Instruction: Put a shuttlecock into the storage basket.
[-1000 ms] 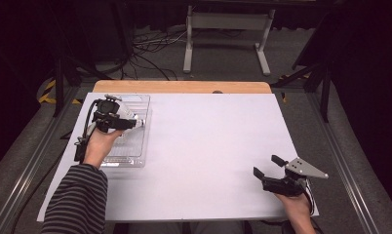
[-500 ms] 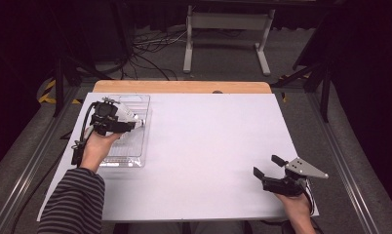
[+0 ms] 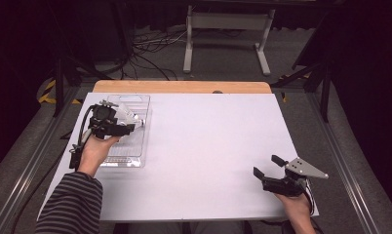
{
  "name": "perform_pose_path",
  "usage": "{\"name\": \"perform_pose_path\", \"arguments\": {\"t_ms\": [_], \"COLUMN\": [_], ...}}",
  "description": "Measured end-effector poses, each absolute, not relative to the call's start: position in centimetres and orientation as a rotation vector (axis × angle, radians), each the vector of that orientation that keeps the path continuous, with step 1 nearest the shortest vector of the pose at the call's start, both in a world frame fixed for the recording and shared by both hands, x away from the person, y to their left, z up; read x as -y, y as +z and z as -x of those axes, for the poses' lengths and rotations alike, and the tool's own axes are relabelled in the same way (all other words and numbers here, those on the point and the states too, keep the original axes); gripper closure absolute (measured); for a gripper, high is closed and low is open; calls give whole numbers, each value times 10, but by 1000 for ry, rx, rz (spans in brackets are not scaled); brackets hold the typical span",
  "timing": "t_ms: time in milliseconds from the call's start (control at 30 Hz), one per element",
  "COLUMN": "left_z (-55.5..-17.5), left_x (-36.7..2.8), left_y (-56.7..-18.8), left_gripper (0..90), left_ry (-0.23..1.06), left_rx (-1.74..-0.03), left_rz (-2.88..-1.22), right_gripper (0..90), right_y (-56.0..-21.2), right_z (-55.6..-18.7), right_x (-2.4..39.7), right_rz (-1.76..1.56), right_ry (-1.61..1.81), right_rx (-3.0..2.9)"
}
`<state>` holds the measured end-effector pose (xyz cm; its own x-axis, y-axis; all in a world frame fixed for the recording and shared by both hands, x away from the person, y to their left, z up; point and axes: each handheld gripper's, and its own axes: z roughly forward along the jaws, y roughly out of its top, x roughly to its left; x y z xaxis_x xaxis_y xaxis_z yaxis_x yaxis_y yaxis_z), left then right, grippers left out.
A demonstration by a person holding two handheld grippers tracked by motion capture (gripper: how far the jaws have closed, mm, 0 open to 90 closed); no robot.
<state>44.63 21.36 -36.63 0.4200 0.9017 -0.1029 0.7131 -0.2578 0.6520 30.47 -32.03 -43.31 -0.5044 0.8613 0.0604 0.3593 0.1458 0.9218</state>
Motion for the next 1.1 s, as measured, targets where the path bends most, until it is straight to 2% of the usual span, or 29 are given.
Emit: {"name": "perform_pose_path", "arguments": {"t_ms": [1100], "left_z": [-423], "left_x": [-218], "left_y": [-366], "left_gripper": [256], "left_ry": [413], "left_rx": [-1272], "left_rz": [-2025], "right_gripper": [136], "right_y": [-433], "right_z": [-305], "right_x": [321], "right_rz": [-1166], "right_ry": [1341], "right_rx": [-1938]}}
